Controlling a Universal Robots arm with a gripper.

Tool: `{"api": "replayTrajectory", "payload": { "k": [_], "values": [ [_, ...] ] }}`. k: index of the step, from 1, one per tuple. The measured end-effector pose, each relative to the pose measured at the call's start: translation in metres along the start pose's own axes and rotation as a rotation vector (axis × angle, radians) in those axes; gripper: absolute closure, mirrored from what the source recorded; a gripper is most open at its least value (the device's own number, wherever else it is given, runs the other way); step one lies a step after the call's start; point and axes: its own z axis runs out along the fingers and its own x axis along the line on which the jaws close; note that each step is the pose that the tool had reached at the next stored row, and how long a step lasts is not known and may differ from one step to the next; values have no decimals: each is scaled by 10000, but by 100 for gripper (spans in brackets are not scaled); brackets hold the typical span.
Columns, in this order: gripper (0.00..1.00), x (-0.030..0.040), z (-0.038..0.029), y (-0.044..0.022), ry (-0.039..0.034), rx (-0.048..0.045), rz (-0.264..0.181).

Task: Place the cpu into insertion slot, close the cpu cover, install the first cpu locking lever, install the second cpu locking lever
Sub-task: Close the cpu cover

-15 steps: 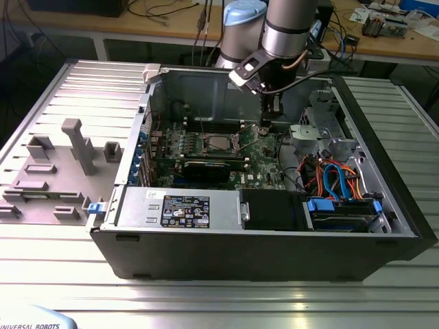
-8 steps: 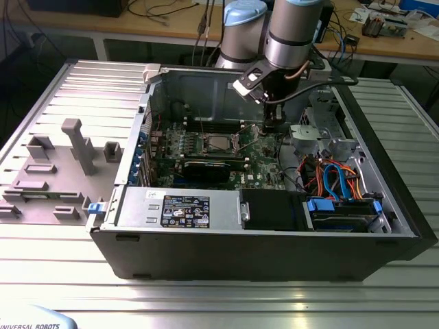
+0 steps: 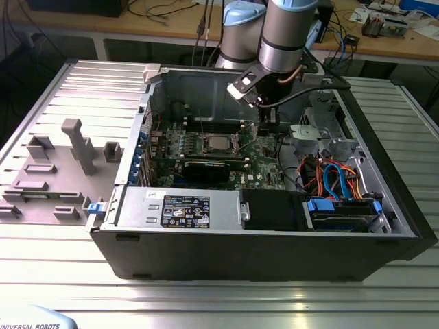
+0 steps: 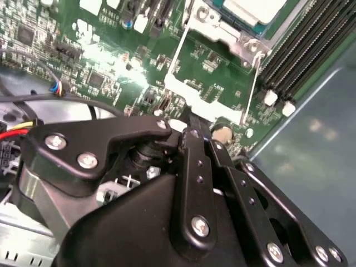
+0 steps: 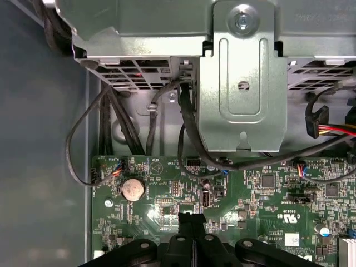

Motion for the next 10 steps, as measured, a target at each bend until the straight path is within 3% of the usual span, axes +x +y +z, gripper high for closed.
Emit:
{"api": "replayTrajectory", "payload": {
  "k": [10],
  "values": [
    [89,1,0,-22,2,1,-1]
  ]
}}
